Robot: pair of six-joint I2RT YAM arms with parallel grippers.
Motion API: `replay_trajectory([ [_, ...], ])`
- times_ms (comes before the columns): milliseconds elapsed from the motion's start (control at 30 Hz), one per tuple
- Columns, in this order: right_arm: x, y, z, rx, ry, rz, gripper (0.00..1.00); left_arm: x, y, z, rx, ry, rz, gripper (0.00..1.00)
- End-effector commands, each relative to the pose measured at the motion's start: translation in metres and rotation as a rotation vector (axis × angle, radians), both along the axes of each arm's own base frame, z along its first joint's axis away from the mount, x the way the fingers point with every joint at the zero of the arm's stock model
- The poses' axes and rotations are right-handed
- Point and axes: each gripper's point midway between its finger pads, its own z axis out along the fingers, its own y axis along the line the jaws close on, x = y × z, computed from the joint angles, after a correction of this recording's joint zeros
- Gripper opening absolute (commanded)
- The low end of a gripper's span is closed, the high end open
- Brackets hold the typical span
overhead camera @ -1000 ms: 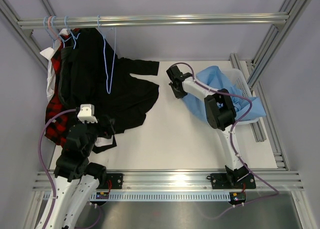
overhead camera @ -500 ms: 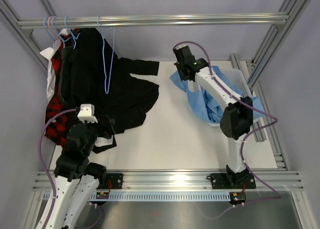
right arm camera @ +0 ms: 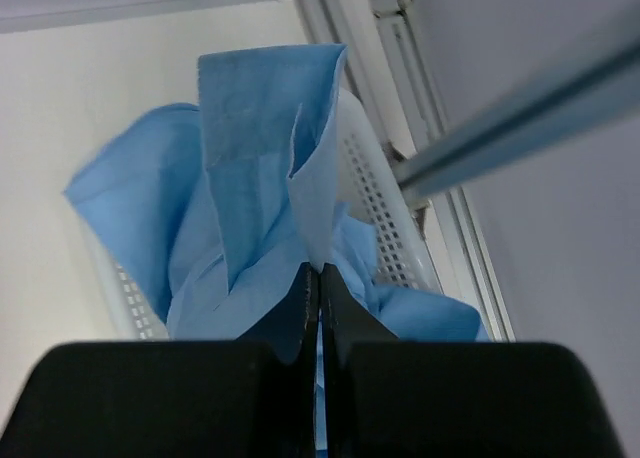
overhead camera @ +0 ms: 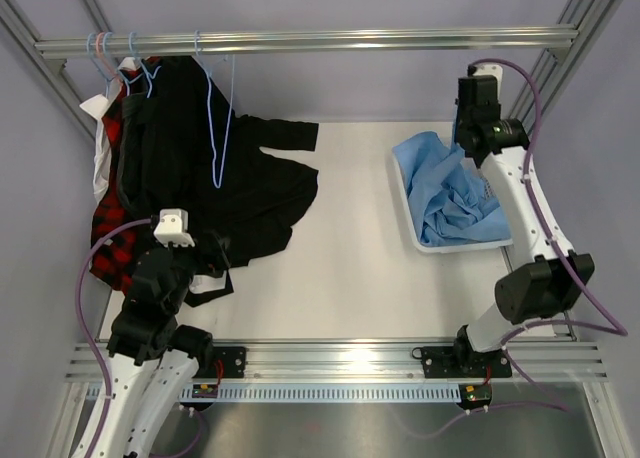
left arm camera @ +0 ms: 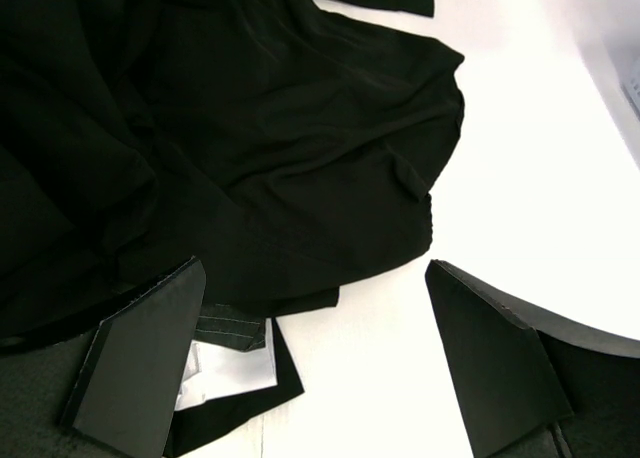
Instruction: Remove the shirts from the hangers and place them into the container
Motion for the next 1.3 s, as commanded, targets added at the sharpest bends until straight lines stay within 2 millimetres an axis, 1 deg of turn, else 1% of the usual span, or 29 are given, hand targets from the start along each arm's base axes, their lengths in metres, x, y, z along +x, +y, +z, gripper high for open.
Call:
replay_trajectory([
  [0,-0.018,-0.012,0.017,0.077,-0.132,-0.063,0.00,0.005,-0.004,0.016,-0.028,-0.071,-0.008,0.99],
  [33,-0.020,-0.012,0.008,0.085,-0.121,-0.060,0.00,0.005,-0.004,0.015,-0.028,-0.068,-0.010,0.99],
  [67,-0.024,-0.011,-0.014,0.084,-0.078,-0.058,0.00,0.005,-0.005,0.015,-0.027,-0.065,-0.011,0.99],
  [100,-0.025,-0.010,-0.018,0.091,-0.084,-0.055,0.00,0.005,-0.005,0.014,-0.028,-0.061,-0.011,0.99],
  [133,-0.026,-0.010,-0.027,0.097,-0.074,-0.060,0.00,0.005,-0.005,0.014,-0.027,-0.060,-0.011,0.99],
  [167,-0.029,-0.011,-0.047,0.095,-0.036,-0.066,0.00,0.005,-0.004,0.014,-0.027,-0.061,-0.010,0.99],
  [233,-0.030,-0.016,-0.060,0.118,-0.027,-0.092,0.00,0.005,-0.003,0.015,-0.029,-0.066,-0.005,0.99],
  [267,-0.032,-0.016,-0.073,0.125,-0.007,-0.098,0.00,0.005,-0.003,0.015,-0.030,-0.065,-0.003,0.99],
  [300,-0.033,-0.019,-0.078,0.137,-0.004,-0.111,0.00,0.005,-0.003,0.015,-0.029,-0.063,-0.003,0.99],
  [400,-0.035,-0.017,-0.102,0.184,0.042,-0.119,0.00,0.005,-0.005,0.014,-0.028,-0.058,-0.011,0.99],
  [433,-0.036,-0.020,-0.109,0.197,0.056,-0.129,0.00,0.005,-0.005,0.014,-0.029,-0.061,-0.011,0.99],
  [467,-0.038,-0.020,-0.122,0.209,0.092,-0.133,0.00,0.005,-0.005,0.014,-0.029,-0.061,-0.011,0.99],
  [533,-0.039,-0.025,-0.139,0.243,0.131,-0.162,0.00,0.005,-0.004,0.015,-0.030,-0.063,-0.006,0.99],
  [567,-0.041,-0.028,-0.153,0.247,0.173,-0.181,0.00,0.005,-0.003,0.015,-0.030,-0.063,-0.004,0.99],
  [633,-0.043,-0.034,-0.168,0.286,0.211,-0.227,0.00,0.004,-0.003,0.015,-0.030,-0.064,-0.004,0.99],
  [667,-0.045,-0.036,-0.181,0.298,0.253,-0.238,0.00,0.005,-0.003,0.015,-0.030,-0.066,-0.004,0.99],
  [733,-0.046,-0.034,-0.194,0.338,0.279,-0.246,0.00,0.005,-0.003,0.015,-0.029,-0.065,-0.003,0.99],
  [833,-0.052,-0.025,-0.226,0.371,0.376,-0.239,0.00,0.004,-0.004,0.015,-0.030,-0.066,-0.008,0.99],
  [867,-0.053,-0.022,-0.230,0.381,0.390,-0.232,0.00,0.004,-0.004,0.015,-0.029,-0.069,-0.008,0.99],
  [933,-0.055,-0.019,-0.235,0.395,0.399,-0.223,0.02,0.004,-0.003,0.015,-0.031,-0.070,-0.006,0.99],
  [1033,-0.049,-0.014,-0.207,0.420,0.318,-0.177,0.13,0.004,-0.004,0.015,-0.030,-0.069,-0.011,0.99],
  [1067,-0.049,-0.014,-0.187,0.420,0.276,-0.156,0.21,0.004,-0.004,0.016,-0.030,-0.070,-0.011,0.99],
  [1100,-0.049,-0.014,-0.176,0.421,0.251,-0.148,0.24,0.004,-0.005,0.015,-0.029,-0.069,-0.014,0.99],
  [1133,-0.045,-0.014,-0.158,0.421,0.212,-0.140,0.27,0.004,-0.005,0.016,-0.030,-0.070,-0.016,0.99],
  [1167,-0.050,-0.014,-0.138,0.421,0.177,-0.125,0.31,0.004,-0.005,0.015,-0.030,-0.070,-0.016,0.99],
  [1200,-0.051,-0.014,-0.126,0.423,0.150,-0.118,0.39,0.004,-0.005,0.016,-0.030,-0.073,-0.014,0.99],
  [1233,-0.052,-0.012,-0.111,0.431,0.119,-0.104,0.44,0.003,-0.005,0.017,-0.031,-0.076,-0.014,0.99],
  [1267,-0.057,-0.011,-0.091,0.437,0.066,-0.091,0.48,0.004,-0.005,0.017,-0.032,-0.078,-0.015,0.99],
])
